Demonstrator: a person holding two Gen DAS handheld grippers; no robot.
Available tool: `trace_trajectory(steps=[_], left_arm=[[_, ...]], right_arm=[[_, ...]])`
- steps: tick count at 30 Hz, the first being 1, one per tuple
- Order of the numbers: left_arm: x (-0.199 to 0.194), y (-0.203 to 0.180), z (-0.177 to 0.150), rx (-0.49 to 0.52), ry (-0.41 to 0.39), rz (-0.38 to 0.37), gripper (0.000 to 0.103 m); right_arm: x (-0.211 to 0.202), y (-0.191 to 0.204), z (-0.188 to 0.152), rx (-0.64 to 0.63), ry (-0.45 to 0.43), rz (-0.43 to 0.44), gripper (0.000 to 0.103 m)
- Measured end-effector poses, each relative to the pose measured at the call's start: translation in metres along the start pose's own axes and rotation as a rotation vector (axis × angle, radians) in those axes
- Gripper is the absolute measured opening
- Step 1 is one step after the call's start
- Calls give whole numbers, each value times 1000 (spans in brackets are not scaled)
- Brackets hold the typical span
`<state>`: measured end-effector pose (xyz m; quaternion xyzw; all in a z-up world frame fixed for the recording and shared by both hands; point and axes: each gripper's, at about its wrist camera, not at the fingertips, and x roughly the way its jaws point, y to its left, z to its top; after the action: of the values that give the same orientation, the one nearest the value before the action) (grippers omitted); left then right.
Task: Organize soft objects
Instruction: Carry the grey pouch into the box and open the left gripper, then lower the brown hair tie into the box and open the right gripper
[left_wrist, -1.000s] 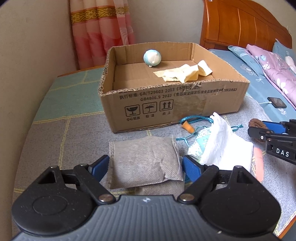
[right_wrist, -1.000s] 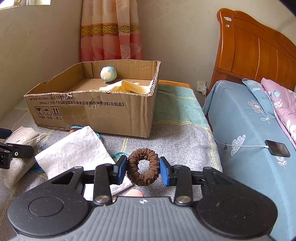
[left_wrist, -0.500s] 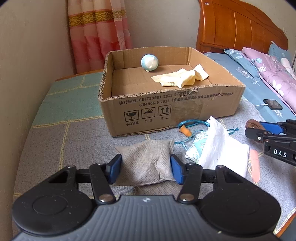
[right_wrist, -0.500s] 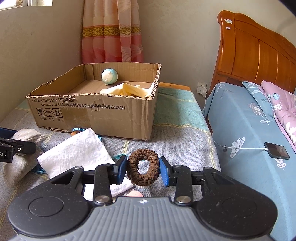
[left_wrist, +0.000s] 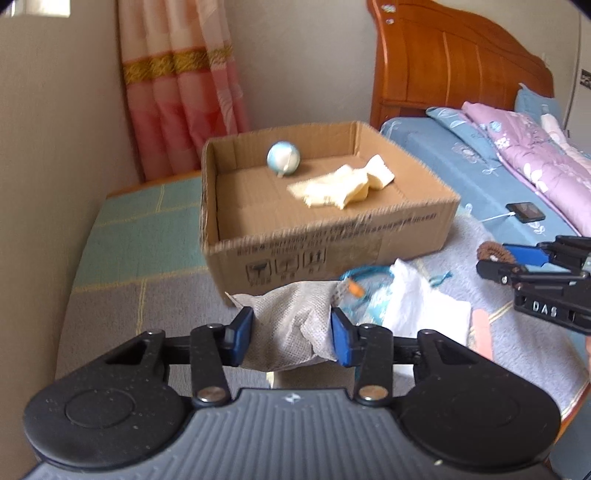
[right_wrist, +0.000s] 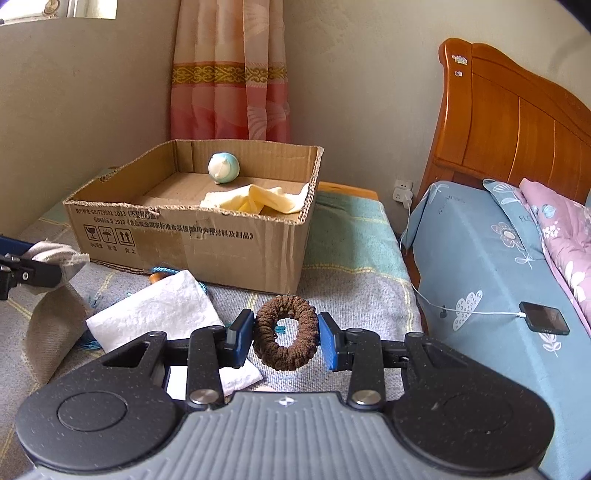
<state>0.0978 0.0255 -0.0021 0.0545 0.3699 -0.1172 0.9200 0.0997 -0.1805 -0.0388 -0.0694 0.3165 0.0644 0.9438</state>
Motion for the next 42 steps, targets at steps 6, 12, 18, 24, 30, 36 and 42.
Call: trace_trajectory(steps=[6,12,18,24,30,36,42], left_arm=[[0,2,39,54,-71,7,43],[38,5,93,93,-109,37,43],[92,13,124,79,-101,80,94],[81,22,108,56,-107,64,97],[42,28,82,67,-117,54,101],[9,42,46,-37,-92,-35,101],[-17,41,12,-77,-91,2,101]], right_arm=[[-12,-3,9,2,-31,27,42],[-18,-4,15,-2,-47,32,42],[-21,-3,17,-7,-53,23,42],[-24,-2,21,-26,-55,19,42],[-24,1,32,-48,-69,31,42],[-19,5,54,-70,-91,54,43],[-1,11,86,-103,-94,82,43]])
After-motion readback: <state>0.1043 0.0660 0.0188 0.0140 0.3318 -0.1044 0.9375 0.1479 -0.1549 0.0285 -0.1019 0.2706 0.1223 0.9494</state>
